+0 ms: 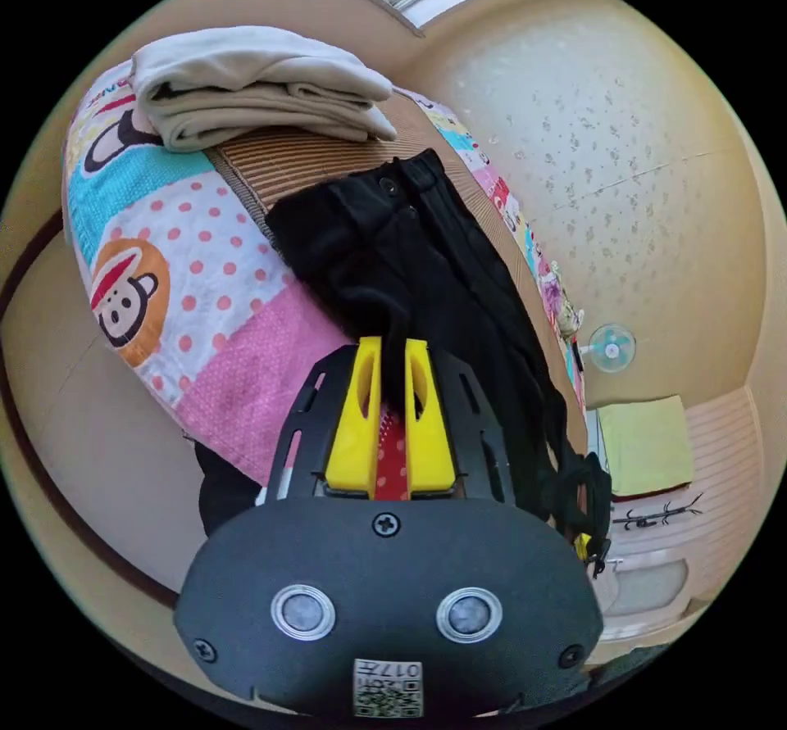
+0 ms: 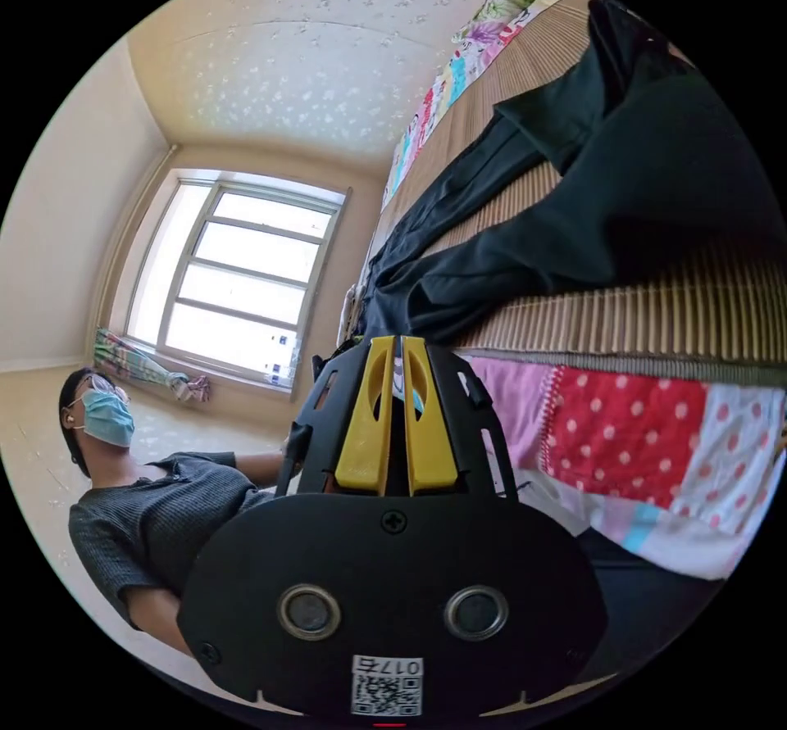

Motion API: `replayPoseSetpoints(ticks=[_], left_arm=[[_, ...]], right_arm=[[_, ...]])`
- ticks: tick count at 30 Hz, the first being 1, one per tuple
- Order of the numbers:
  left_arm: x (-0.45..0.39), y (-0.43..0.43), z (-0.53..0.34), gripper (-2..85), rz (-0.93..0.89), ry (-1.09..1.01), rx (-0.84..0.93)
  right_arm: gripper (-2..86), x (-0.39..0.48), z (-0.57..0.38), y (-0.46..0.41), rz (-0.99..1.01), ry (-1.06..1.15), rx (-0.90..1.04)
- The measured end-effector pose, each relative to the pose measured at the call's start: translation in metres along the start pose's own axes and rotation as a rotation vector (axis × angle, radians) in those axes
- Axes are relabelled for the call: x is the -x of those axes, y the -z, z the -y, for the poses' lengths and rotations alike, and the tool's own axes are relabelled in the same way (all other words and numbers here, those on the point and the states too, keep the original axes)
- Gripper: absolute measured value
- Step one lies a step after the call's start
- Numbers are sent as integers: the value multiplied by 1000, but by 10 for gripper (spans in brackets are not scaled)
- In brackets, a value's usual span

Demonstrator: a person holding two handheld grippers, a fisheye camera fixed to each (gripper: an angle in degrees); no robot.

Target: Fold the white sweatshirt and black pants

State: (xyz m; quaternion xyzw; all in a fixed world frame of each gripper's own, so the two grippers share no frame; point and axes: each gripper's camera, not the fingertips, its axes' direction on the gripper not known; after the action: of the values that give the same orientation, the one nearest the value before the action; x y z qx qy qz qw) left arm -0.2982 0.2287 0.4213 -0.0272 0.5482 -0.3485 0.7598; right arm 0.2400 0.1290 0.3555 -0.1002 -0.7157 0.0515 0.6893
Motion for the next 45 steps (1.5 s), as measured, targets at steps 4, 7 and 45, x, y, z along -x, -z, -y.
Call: replayPoseSetpoints(ticks=[4, 7, 45], left_arm=[[-4, 64, -9, 38, 153, -114, -113], [35, 106, -23, 44, 150, 94, -233], [-40, 98, -111, 87, -275, -197, 197]], right_arm=[[25, 18, -7, 30, -136, 15, -17], [29, 36, 0, 45, -190, 56, -67], [124, 123, 195, 69, -548, 188, 72]])
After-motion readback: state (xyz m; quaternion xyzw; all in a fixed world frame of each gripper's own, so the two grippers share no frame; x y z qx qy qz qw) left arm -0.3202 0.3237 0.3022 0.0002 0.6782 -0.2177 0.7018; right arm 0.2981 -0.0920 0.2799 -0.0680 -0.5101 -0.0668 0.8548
